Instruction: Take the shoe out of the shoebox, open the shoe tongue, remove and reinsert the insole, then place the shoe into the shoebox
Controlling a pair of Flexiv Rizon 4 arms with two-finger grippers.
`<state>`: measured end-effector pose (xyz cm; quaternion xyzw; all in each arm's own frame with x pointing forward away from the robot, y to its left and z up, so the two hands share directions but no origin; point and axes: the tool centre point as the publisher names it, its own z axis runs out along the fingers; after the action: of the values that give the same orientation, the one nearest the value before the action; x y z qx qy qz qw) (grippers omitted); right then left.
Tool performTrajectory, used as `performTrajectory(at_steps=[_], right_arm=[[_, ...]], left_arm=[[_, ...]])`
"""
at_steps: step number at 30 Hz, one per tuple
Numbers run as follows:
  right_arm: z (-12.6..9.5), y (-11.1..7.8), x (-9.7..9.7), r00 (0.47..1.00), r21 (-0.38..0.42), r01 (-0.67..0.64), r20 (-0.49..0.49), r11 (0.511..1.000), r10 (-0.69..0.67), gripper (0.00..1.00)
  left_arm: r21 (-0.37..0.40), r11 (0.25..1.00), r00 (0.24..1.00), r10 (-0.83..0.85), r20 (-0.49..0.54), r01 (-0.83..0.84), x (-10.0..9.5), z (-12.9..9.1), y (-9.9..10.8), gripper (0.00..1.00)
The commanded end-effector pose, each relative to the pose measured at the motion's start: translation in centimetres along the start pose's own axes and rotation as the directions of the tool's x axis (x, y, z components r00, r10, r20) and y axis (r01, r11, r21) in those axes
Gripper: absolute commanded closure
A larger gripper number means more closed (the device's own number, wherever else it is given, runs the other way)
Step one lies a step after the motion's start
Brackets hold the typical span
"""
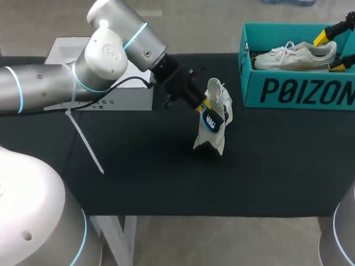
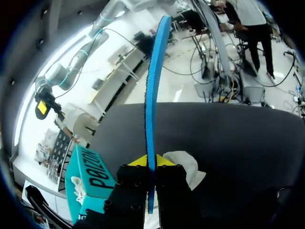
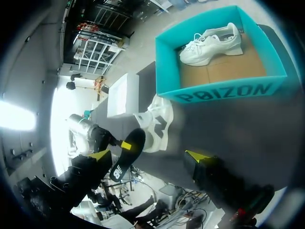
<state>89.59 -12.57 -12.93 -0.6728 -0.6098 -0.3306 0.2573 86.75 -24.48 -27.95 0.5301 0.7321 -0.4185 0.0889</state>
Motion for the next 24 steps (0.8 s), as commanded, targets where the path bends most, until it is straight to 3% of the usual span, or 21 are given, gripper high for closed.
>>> performTrajectory(at_steps=[1,8,17,24], right_arm=[[-0.1,-0.1,0.0,1.0,0.0,-0.001,0.004,1.0,0.001,0.0],[-0.1,-0.1,0.0,1.0,0.0,-0.001,0.004,1.0,0.001,0.0],[-0.1,-0.1,0.0,1.0,0.0,-0.001,0.004,1.0,0.001,0.0],[-0.1,-0.1,0.0,1.0,0.0,-0.001,0.004,1.0,0.001,0.0]], left_arm=[[0.062,0.998,0.999,-0.021,-0.024,0.022,-0.6,1.1,0.9,1.0],[0.095,0.994,0.998,-0.058,0.024,0.056,-0.3,2.5,0.4,1.0],[-0.007,1.0,0.998,-0.028,0.061,0.029,0.5,3.3,-0.3,1.0],[0.0,0.996,0.992,-0.093,0.086,0.093,1.0,2.6,-0.7,1.0]])
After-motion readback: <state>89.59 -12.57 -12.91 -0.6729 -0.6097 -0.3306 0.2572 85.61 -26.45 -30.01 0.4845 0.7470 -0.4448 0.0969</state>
